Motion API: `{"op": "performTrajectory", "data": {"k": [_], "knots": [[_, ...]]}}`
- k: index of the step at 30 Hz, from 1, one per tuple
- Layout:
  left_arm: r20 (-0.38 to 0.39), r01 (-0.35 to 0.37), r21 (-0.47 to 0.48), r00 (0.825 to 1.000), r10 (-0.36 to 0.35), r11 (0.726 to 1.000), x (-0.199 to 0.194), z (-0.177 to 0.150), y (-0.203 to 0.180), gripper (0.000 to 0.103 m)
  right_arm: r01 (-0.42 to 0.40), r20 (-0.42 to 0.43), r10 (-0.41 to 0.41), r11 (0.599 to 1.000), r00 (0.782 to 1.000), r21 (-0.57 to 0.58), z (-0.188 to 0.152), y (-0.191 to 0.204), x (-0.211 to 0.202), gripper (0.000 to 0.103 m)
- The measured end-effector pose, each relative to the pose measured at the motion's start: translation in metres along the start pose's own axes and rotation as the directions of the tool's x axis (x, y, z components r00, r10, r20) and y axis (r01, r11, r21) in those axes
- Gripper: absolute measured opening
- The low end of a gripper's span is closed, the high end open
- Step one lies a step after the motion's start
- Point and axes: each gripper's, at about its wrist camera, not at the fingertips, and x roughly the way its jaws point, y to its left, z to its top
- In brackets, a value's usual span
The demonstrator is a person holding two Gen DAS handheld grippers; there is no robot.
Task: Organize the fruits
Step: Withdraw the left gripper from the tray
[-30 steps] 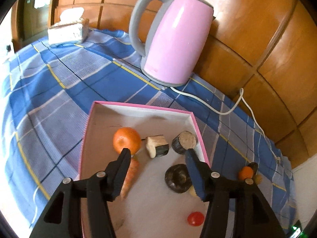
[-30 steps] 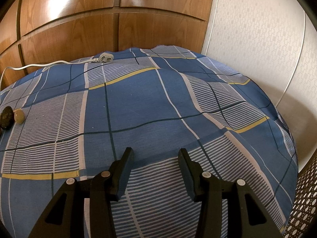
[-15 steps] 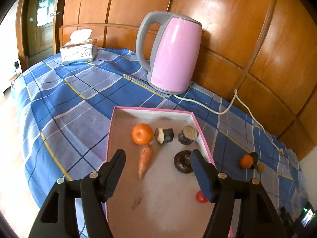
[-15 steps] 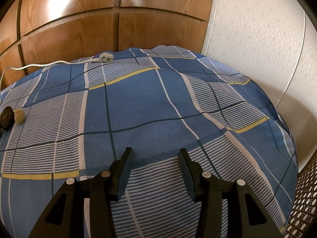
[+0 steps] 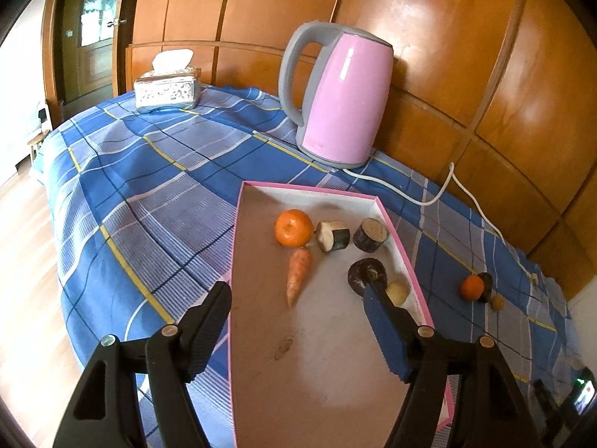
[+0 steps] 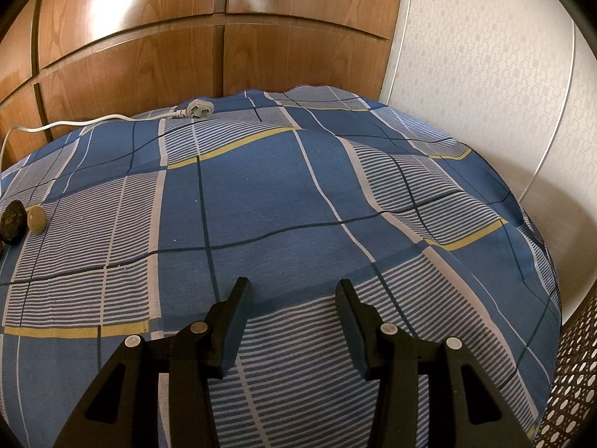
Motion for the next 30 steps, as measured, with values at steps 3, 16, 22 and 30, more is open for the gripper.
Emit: {"op": "performTrajectory", "data": {"k": [3,16,22,30], "knots": [[0.013,0.0,-0.008,1.0,0.0,1.0,-0.007,0.001,0.004,0.074,0.0,0.0,0.0,1.0,1.0,0.0,0.0,0.0,0.0,0.047],[0.013,-0.07,-0.03,0.997,0.07,0.997,-0.012,-0.012,0.029,0.078,-0.001,0.0,0.001,1.0,1.0,0.001,0.0,0.0,0.0,0.047],[-0.02,-0.077,-0.016,0.997,0.077,0.997,0.0,-0.027,0.027,0.078,0.001,0.0,-0.001,1.0,1.0,0.0,0.0,0.0,0.0,0.047],[-0.041,-0.079,-0.015,0.996,0.078,0.997,0.012,-0.039,0.026,0.078,0.004,0.001,-0.004,1.0,1.0,-0.006,0.0,0.0,-0.001,0.047]]}}
